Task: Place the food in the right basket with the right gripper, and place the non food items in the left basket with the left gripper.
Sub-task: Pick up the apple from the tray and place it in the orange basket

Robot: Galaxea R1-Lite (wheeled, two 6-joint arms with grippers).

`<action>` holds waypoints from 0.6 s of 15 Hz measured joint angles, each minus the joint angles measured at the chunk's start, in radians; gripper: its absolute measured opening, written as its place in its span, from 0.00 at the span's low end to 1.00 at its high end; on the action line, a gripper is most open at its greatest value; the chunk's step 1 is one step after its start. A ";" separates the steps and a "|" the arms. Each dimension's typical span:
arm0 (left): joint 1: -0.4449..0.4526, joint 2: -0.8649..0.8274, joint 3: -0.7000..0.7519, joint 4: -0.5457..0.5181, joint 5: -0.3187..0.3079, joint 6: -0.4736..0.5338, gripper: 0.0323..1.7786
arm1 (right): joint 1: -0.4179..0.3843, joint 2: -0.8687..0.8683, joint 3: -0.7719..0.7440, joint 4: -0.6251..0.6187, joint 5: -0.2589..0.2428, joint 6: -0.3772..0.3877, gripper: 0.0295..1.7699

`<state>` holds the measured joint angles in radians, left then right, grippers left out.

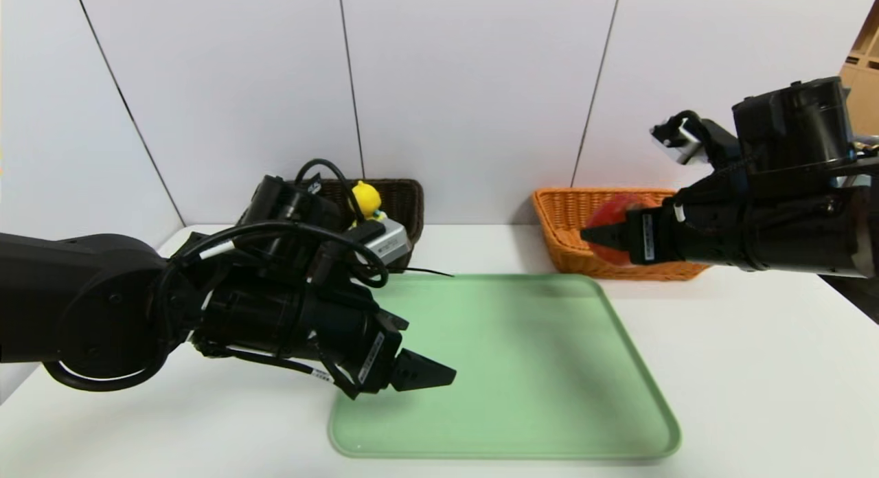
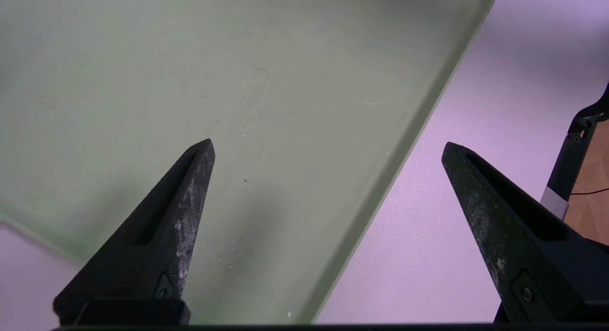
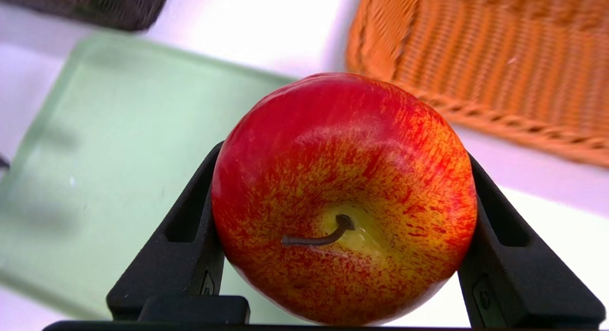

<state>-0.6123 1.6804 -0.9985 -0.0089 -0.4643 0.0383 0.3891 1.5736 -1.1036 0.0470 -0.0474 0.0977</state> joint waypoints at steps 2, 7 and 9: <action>-0.001 0.003 0.001 0.000 0.001 0.000 0.95 | -0.042 0.019 -0.037 -0.006 -0.029 0.002 0.71; -0.001 0.015 -0.003 -0.001 0.004 0.044 0.95 | -0.163 0.098 -0.135 -0.010 -0.053 -0.007 0.71; -0.002 0.018 -0.003 -0.002 0.005 0.067 0.95 | -0.195 0.144 -0.163 -0.054 -0.053 -0.016 0.71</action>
<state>-0.6143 1.6981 -1.0011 -0.0109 -0.4594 0.1053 0.1943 1.7174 -1.2662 -0.0066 -0.1004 0.0821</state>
